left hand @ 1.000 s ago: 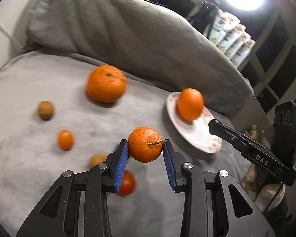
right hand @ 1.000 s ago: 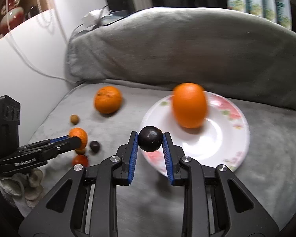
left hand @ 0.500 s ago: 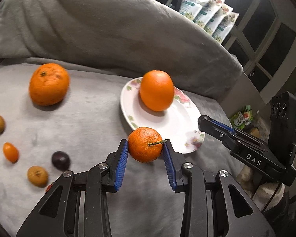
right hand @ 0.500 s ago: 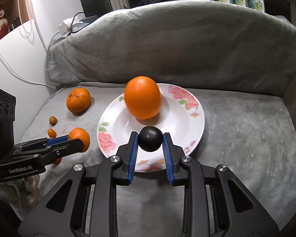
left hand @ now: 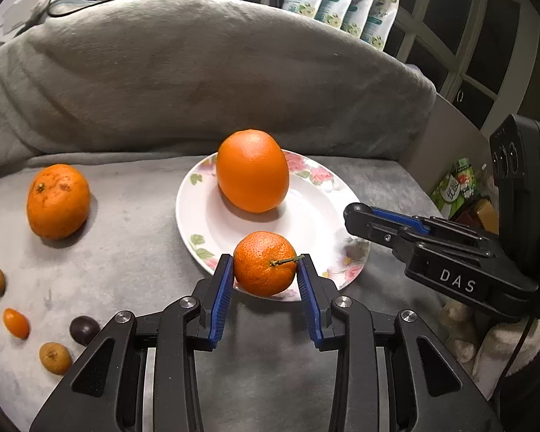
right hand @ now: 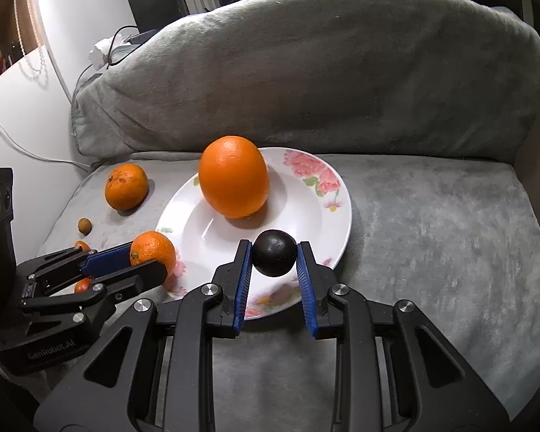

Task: Organize fruits
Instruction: 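Carry the plum and tangerine to the plate with both grippers and release them, then withdraw both grippers from the plate toward the large tangerine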

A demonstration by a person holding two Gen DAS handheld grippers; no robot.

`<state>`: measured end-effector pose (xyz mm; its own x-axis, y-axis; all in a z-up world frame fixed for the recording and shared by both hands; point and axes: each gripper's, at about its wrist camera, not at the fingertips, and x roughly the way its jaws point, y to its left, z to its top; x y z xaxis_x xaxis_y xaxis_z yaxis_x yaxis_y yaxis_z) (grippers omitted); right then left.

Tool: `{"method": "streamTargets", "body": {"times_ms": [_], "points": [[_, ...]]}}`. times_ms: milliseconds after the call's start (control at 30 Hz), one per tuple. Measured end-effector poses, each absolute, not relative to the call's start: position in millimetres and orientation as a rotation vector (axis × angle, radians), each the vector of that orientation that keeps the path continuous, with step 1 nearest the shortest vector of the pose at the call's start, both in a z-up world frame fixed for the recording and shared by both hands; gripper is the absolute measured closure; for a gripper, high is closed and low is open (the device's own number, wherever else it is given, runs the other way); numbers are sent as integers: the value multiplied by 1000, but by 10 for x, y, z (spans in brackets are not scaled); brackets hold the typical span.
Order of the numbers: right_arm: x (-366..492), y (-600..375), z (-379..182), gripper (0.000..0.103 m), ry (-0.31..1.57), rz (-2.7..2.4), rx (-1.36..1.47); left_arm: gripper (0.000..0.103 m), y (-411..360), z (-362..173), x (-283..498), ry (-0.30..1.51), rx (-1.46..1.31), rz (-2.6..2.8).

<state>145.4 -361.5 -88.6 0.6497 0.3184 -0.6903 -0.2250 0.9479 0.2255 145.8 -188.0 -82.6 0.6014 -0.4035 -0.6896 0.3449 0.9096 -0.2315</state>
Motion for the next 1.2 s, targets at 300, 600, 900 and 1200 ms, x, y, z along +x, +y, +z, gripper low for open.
{"method": "streamTargets", "body": {"times_ms": [300,600,900,1200], "points": [[1489,-3653,-914,77,815,301,128,68,-1926,-832,1489,814,-75,-432],[1471,-3647,-895,56,800,299,128,52,-1940,-810,1464,800,-65,-440],[1453,-3728,-814,25,759,262,148,36,-1911,-793,1432,789,-56,-424],[1414,-3728,-727,13,734,252,139,33,-1902,-767,1376,780,-55,-412]]}}
